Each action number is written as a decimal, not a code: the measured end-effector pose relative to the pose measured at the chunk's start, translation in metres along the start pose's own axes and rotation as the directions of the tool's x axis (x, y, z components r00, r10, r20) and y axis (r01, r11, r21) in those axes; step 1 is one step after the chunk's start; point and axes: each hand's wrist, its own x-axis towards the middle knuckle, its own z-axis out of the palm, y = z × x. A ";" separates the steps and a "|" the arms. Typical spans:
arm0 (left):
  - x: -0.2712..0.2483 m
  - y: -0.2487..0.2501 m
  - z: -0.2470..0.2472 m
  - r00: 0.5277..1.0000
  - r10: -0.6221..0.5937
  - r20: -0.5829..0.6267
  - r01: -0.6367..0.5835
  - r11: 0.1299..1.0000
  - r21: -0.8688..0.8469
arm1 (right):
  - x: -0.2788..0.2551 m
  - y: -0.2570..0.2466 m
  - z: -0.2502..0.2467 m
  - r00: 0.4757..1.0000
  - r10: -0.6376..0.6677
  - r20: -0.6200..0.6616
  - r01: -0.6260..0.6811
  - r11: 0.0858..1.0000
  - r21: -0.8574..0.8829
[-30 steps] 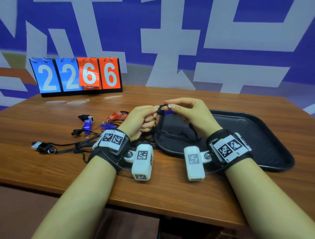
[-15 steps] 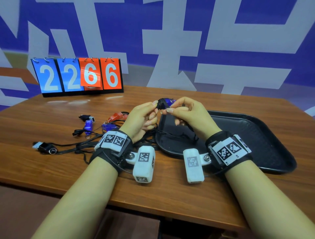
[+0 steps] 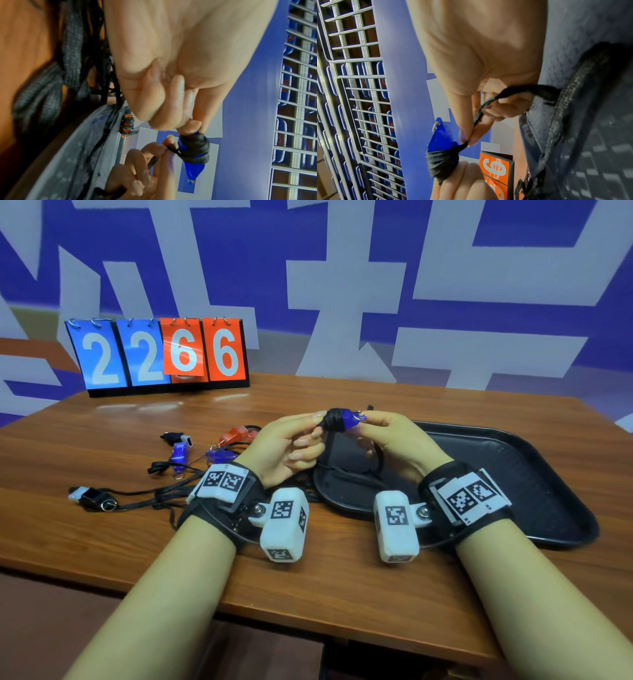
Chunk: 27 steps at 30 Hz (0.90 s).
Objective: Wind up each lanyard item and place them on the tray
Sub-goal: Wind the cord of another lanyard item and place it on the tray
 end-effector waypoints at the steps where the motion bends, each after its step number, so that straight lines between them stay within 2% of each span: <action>1: 0.000 -0.001 0.000 1.000 -0.011 0.012 0.011 1.000 0.023 | 0.000 0.000 0.000 1.000 0.001 -0.019 -0.002 1.000 -0.007; 9: 0.001 -0.004 -0.001 0.996 -0.086 0.025 0.077 0.965 0.249 | 0.000 -0.001 -0.003 0.994 -0.029 -0.103 0.025 0.999 -0.042; 12: 0.001 -0.005 0.001 0.996 -0.094 0.002 0.090 0.957 0.275 | -0.002 -0.004 -0.003 0.991 -0.055 -0.124 0.052 0.998 -0.023; 15: 0.003 -0.005 0.001 0.997 -0.054 -0.052 0.066 0.960 0.273 | -0.003 -0.006 -0.003 0.984 -0.095 -0.153 0.097 0.995 0.004; 20: 0.003 -0.005 0.004 0.990 0.021 -0.143 0.026 0.947 0.319 | -0.008 -0.011 0.003 0.968 -0.219 -0.123 0.210 0.974 -0.080; 24: 0.004 -0.005 0.005 0.981 0.081 -0.175 -0.020 0.946 0.325 | -0.010 -0.014 0.005 0.926 -0.363 -0.102 0.341 0.922 -0.183; 27: 0.005 -0.004 0.006 0.969 0.143 -0.202 -0.074 0.946 0.315 | -0.011 -0.014 0.008 0.909 -0.409 -0.076 0.391 0.903 -0.177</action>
